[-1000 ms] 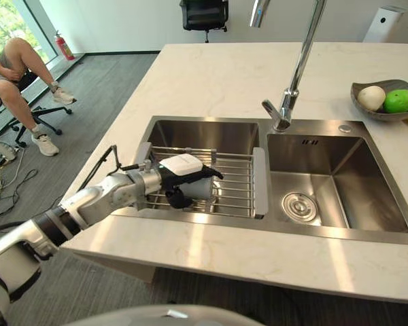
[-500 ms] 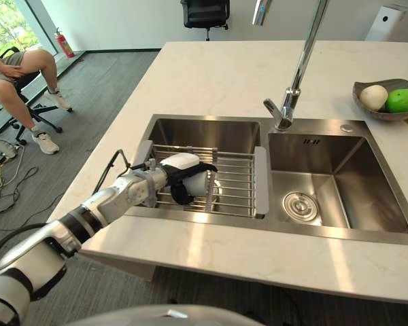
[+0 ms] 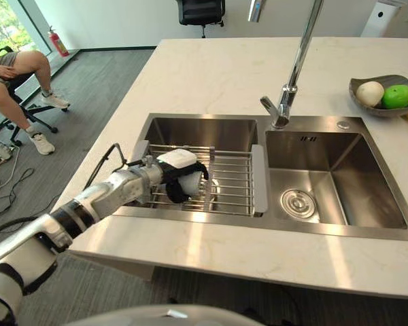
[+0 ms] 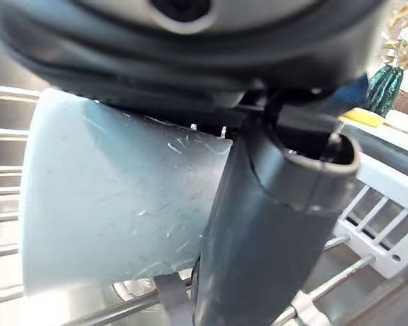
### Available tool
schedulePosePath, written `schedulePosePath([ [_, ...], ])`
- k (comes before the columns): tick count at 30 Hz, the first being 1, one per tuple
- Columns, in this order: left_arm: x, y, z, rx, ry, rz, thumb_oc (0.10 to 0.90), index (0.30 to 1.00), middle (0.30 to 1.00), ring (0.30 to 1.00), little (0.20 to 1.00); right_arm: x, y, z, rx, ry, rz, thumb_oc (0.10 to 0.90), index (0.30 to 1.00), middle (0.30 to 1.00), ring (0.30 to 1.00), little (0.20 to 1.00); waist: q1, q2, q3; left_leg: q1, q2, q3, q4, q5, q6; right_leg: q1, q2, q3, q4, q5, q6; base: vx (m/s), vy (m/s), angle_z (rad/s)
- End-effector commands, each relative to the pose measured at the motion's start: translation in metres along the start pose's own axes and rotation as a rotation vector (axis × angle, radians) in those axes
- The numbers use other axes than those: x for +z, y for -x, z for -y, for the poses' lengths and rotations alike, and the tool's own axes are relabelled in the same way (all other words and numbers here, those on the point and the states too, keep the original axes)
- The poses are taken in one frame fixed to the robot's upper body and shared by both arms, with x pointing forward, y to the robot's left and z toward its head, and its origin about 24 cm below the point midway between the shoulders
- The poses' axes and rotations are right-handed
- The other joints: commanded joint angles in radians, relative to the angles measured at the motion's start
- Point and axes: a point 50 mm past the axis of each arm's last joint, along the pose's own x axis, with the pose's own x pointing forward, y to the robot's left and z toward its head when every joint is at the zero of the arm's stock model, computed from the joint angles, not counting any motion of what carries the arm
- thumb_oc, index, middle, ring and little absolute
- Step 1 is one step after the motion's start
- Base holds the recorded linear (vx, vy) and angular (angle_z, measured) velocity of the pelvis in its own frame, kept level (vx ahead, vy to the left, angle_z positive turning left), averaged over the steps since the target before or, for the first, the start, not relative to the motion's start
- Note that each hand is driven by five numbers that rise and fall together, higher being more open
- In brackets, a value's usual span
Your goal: Place the dishes in the dishwasher.
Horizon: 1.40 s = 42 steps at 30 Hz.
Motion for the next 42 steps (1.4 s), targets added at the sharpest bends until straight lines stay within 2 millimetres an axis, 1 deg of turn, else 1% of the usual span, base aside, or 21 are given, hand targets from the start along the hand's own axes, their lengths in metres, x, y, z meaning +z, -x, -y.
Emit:
schedulePosePath([
  [1, 0.01, 0.035, -0.093, 0.531, -0.138, 0.137, 0.4, 0.3, 0.3, 0.3, 0.3, 0.006, -0.002, -0.012, 0.019, 0.0, 0.035, 0.8, 0.9, 0.9, 0.9, 0.9, 0.049, -0.006, -0.011, 0.01, 0.011, -0.035, 0.086, -0.074, 0.008, -0.066, 0.02, 0.006, 0.178, -0.089, 0.043, -0.05, -0.11, -0.06],
  [7, -0.002, 0.129, -0.114, 1.17, 0.346, 0.205, 0.4, 0.3, 0.3, 0.3, 0.3, 0.004, -0.004, -0.027, 0.029, -0.08, 0.075, 0.8, 0.9, 0.9, 0.9, 0.9, 0.097, -0.016, -0.008, -0.043, 0.043, -0.072, 0.119, -0.013, -0.025, -0.03, 0.053, -0.029, 0.181, -0.124, 0.003, -0.09, -0.169, 0.09],
  [8, -0.002, 0.131, -0.113, 1.171, 0.349, 0.203, 0.4, 0.3, 0.3, 0.3, 0.3, 0.005, -0.004, -0.026, 0.027, -0.077, 0.075, 0.8, 0.9, 0.9, 0.9, 0.9, 0.091, -0.014, -0.008, -0.045, 0.044, -0.076, 0.119, -0.012, -0.025, -0.03, 0.054, -0.033, 0.182, -0.124, 0.002, -0.12, -0.155, 0.38],
  [9, -0.006, 0.143, -0.119, 1.264, 0.462, 0.251, 0.4, 0.3, 0.3, 0.3, 0.3, 0.006, -0.004, -0.027, 0.035, -0.099, 0.083, 0.8, 0.9, 0.9, 0.9, 0.9, 0.097, -0.011, -0.003, -0.072, 0.053, -0.085, 0.113, 0.026, -0.042, -0.02, 0.062, -0.058, 0.18, -0.134, -0.006, -0.24, -0.205, 0.53],
  [10, -0.016, 0.168, -0.128, 1.469, 0.661, 0.355, 0.4, 0.3, 0.3, 0.3, 0.3, 0.008, -0.004, -0.025, 0.04, -0.116, 0.098, 0.8, 0.9, 0.9, 0.9, 0.9, 0.113, -0.006, 0.022, -0.144, 0.076, -0.1, 0.1, 0.123, -0.085, -0.007, 0.07, -0.124, 0.186, -0.153, -0.024, -0.33, -0.255, 0.82],
  [14, -0.038, 0.214, -0.122, 1.691, 0.681, 0.288, 0.4, 0.3, 0.3, 0.3, 0.3, 0.01, -0.002, -0.016, 0.032, -0.169, 0.103, 0.8, 0.9, 0.9, 0.9, 0.9, 0.127, -0.029, 0.042, -0.151, 0.104, -0.074, 0.122, 0.096, -0.083, -0.036, 0.041, -0.209, 0.222, -0.159, -0.029, -0.29, -0.108, 1.46],
  [19, -0.049, 0.227, -0.11, 1.652, 0.676, 0.206, 0.4, 0.3, 0.3, 0.3, 0.3, 0.002, 0.0, -0.003, 0.003, -0.146, 0.069, 0.8, 0.9, 0.9, 0.9, 0.9, 0.122, -0.065, 0.024, -0.066, 0.138, -0.027, 0.251, -0.011, -0.05, -0.052, 0.001, -0.269, 0.193, -0.123, -0.017, -0.23, 0.062, 0.55],
  [20, -0.048, 0.231, -0.107, 1.651, 0.66, 0.195, 0.4, 0.3, 0.3, 0.3, 0.3, -0.025, -0.002, -0.024, 0.053, -0.115, 0.024, 0.8, 0.9, 0.9, 0.9, 0.9, 0.097, -0.068, 0.031, -0.035, 0.151, -0.002, 0.271, -0.031, -0.048, -0.062, -0.002, -0.275, 0.188, -0.111, -0.013, -0.33, 0.181, 0.97],
  [22, -0.05, 0.232, -0.104, 1.646, 0.659, 0.166, 0.4, 0.3, 0.3, 0.3, 0.3, -0.016, -0.004, -0.039, 0.085, -0.086, 0.052, 0.8, 0.9, 0.9, 0.9, 0.9, 0.085, -0.08, 0.025, -0.016, 0.167, 0.019, 0.291, -0.035, -0.047, -0.068, -0.006, -0.287, 0.176, -0.095, -0.016, -0.18, 0.183, 1.05],
  [24, -0.057, 0.228, -0.095, 1.588, 0.685, 0.096, 0.4, 0.3, 0.3, 0.3, 0.3, -0.028, -0.004, -0.075, 0.182, -0.105, 0.044, 0.8, 0.9, 0.9, 0.9, 0.9, 0.066, -0.099, 0.006, 0.019, 0.244, 0.144, 0.292, -0.021, -0.062, -0.057, -0.026, -0.385, 0.127, -0.067, -0.008, -0.13, 0.368, 0.85],
  [27, -0.056, 0.215, -0.094, 1.505, 0.708, 0.109, 0.4, 0.3, 0.3, 0.3, 0.3, -0.031, -0.003, -0.099, 0.25, -0.137, 0.032, 0.8, 0.9, 0.9, 0.9, 0.9, 0.066, -0.113, -0.01, -0.002, 0.248, 0.227, 0.266, -0.103, -0.091, -0.033, -0.054, -0.462, 0.067, -0.02, 0.025, -0.08, 0.35, 1.5],
  [31, -0.057, 0.22, -0.094, 1.424, 0.611, 0.031, 0.4, 0.3, 0.3, 0.3, 0.3, -0.006, -0.002, -0.117, 0.304, -0.132, 0.092, 0.8, 0.9, 0.9, 0.9, 0.9, 0.109, -0.157, 0.01, -0.13, 0.184, 0.141, 0.368, -0.186, -0.063, -0.038, -0.106, -0.478, 0.052, 0.052, 0.061, -0.06, 0.455, 1.11],
  [33, -0.055, 0.215, -0.101, 1.373, 0.427, -0.046, 0.4, 0.3, 0.3, 0.3, 0.3, -0.008, -0.004, -0.109, 0.275, -0.075, 0.086, 0.8, 0.9, 0.9, 0.9, 0.9, 0.114, -0.158, 0.033, -0.165, 0.125, 0.099, 0.375, -0.256, -0.013, -0.055, -0.161, -0.439, 0.076, 0.101, 0.093, -0.01, 0.679, 1.37],
  [34, -0.037, 0.196, -0.108, 1.325, 0.321, 0.019, 0.4, 0.3, 0.3, 0.3, 0.3, 0.01, -0.006, -0.087, 0.188, -0.07, 0.111, 0.8, 0.9, 0.9, 0.9, 0.9, 0.104, -0.152, 0.038, -0.172, 0.031, 0.009, 0.316, -0.236, 0.024, -0.11, -0.186, -0.241, 0.085, 0.21, 0.113, 0.16, 0.614, 2.05],
  [35, -0.026, 0.179, -0.108, 1.293, 0.349, 0.101, 0.4, 0.3, 0.3, 0.3, 0.3, 0.017, -0.007, -0.074, 0.139, -0.084, 0.124, 0.8, 0.9, 0.9, 0.9, 0.9, 0.084, -0.136, 0.03, -0.159, -0.006, -0.058, 0.282, -0.235, 0.031, -0.12, -0.16, -0.082, 0.088, 0.22, 0.124, 0.16, 0.59, 1.69],
  [36, -0.026, 0.179, -0.108, 1.293, 0.349, 0.101, 0.4, 0.3, 0.3, 0.3, 0.3, 0.017, -0.007, -0.074, 0.139, -0.084, 0.124, 0.8, 0.9, 0.9, 0.9, 0.9, 0.084, -0.136, 0.03, -0.159, -0.006, -0.058, 0.282, -0.235, 0.031, -0.12, -0.16, -0.082, 0.088, 0.22, 0.124, 0.22, 0.339, 1.35],
  [37, -0.018, 0.166, -0.111, 1.26, 0.351, 0.159, 0.4, 0.3, 0.3, 0.3, 0.3, 0.021, -0.006, -0.062, 0.1, -0.113, 0.137, 0.8, 0.9, 0.9, 0.9, 0.9, 0.071, -0.121, 0.029, -0.152, -0.033, -0.103, 0.252, -0.226, 0.043, -0.134, -0.134, 0.025, 0.1, 0.224, 0.131, 0.31, 0.477, 1.52],
  [38, 0.003, 0.138, -0.119, 1.171, 0.302, 0.263, 0.4, 0.3, 0.3, 0.3, 0.3, 0.036, -0.004, -0.046, 0.056, -0.106, 0.199, 0.8, 0.9, 0.9, 0.9, 0.9, 0.036, -0.098, 0.034, -0.144, -0.094, -0.205, 0.198, -0.209, 0.075, -0.165, -0.055, 0.2, 0.115, 0.16, 0.117, 0.29, 0.475, 2.78],
  [39, 0.004, 0.136, -0.12, 1.172, 0.301, 0.266, 0.4, 0.3, 0.3, 0.3, 0.3, 0.037, -0.004, -0.046, 0.057, -0.11, 0.201, 0.8, 0.9, 0.9, 0.9, 0.9, 0.034, -0.1, 0.033, -0.149, -0.098, -0.21, 0.194, -0.201, 0.076, -0.17, -0.058, 0.196, 0.12, 0.159, 0.118, 0.36, 0.51, 3.57],
  [40, 0.021, 0.118, -0.123, 1.079, 0.281, 0.355, 0.4, 0.3, 0.3, 0.3, 0.3, 0.05, -0.001, -0.033, 0.034, -0.095, 0.25, 0.8, 0.9, 0.9, 0.9, 0.9, 0.009, -0.086, 0.043, -0.138, -0.135, -0.31, 0.178, -0.204, 0.093, -0.209, 0.025, 0.296, 0.125, 0.078, 0.101, 0.23, 0.241, 4.12],
  [42, 0.035, 0.099, -0.12, 0.991, 0.302, 0.423, 0.4, 0.3, 0.3, 0.3, 0.3, 0.06, 0.0, -0.03, 0.031, -0.109, 0.287, 0.8, 0.9, 0.9, 0.9, 0.9, -0.026, -0.085, 0.056, -0.116, -0.164, -0.385, 0.173, -0.204, 0.093, -0.27, 0.095, 0.344, 0.128, 0.016, 0.093, 0.28, 0.171, 2.83],
])
